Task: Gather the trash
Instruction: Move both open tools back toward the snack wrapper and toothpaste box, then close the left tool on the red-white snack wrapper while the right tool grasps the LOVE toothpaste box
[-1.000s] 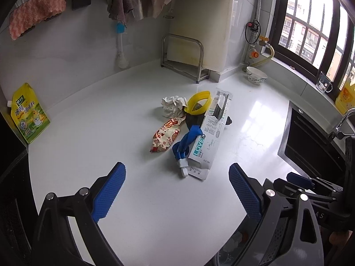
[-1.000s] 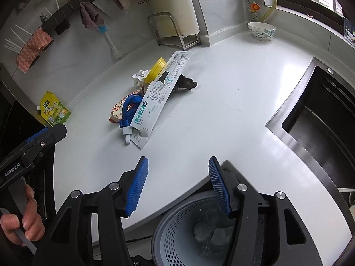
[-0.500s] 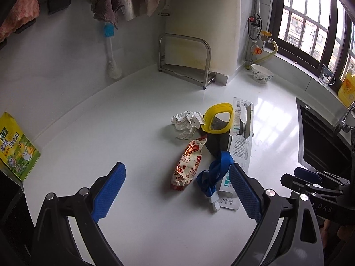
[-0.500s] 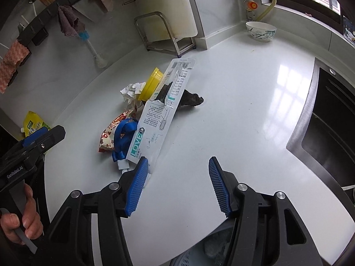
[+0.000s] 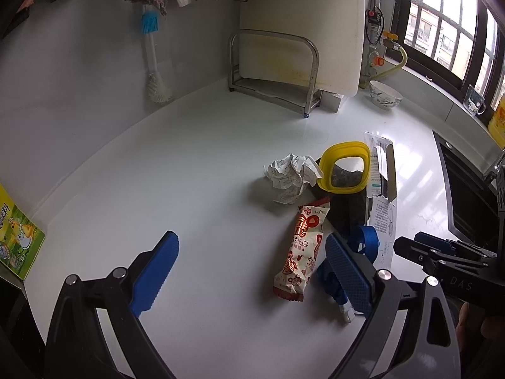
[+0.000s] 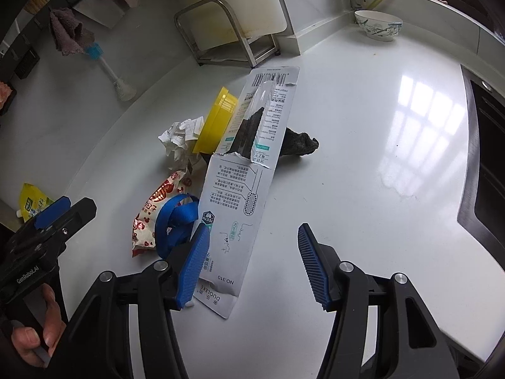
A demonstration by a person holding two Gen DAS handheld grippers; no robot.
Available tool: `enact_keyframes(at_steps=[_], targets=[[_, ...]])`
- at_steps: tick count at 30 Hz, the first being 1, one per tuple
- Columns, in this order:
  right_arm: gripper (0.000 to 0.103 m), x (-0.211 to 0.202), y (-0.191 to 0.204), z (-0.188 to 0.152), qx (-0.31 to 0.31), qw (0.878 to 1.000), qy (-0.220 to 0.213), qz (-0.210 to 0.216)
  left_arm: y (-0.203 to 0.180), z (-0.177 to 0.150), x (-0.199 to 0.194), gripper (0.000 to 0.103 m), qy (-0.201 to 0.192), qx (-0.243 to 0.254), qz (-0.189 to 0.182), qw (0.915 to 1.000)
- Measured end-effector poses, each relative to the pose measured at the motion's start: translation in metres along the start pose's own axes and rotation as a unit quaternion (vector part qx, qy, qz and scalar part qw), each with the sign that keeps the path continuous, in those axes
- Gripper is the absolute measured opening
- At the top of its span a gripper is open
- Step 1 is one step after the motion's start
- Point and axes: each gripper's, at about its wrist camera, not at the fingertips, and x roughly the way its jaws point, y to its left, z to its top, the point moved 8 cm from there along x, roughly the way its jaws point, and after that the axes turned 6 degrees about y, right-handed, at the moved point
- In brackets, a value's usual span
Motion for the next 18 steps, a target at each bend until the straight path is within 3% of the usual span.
enact_keyframes(at_steps=[18], targets=[[0.063,0.022,0.022,0.025,0.045,0.998,-0.009,-0.040,0.019,-0.003,0.017,0.092,-0.001,-0.001,-0.007,1.0000]])
